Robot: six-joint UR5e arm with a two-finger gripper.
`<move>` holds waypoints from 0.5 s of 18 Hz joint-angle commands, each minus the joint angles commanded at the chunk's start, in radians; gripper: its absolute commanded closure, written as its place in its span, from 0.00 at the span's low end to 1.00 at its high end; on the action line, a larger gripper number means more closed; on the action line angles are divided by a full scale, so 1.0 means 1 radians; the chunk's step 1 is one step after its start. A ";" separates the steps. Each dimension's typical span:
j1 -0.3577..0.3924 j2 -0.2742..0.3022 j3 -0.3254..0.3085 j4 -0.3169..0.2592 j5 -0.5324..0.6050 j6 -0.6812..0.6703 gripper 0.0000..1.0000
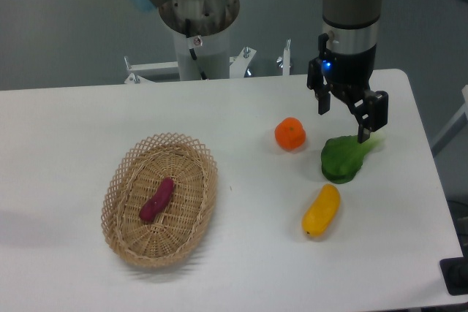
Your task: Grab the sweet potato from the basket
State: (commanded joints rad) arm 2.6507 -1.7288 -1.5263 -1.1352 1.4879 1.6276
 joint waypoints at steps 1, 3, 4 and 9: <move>0.000 0.000 0.000 0.000 0.002 -0.002 0.00; 0.000 0.000 0.002 -0.002 0.006 -0.002 0.00; 0.000 0.000 0.000 -0.002 0.008 -0.002 0.00; 0.000 0.017 -0.032 0.008 0.005 -0.067 0.00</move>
State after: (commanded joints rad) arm 2.6507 -1.7120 -1.5584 -1.1275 1.4926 1.5602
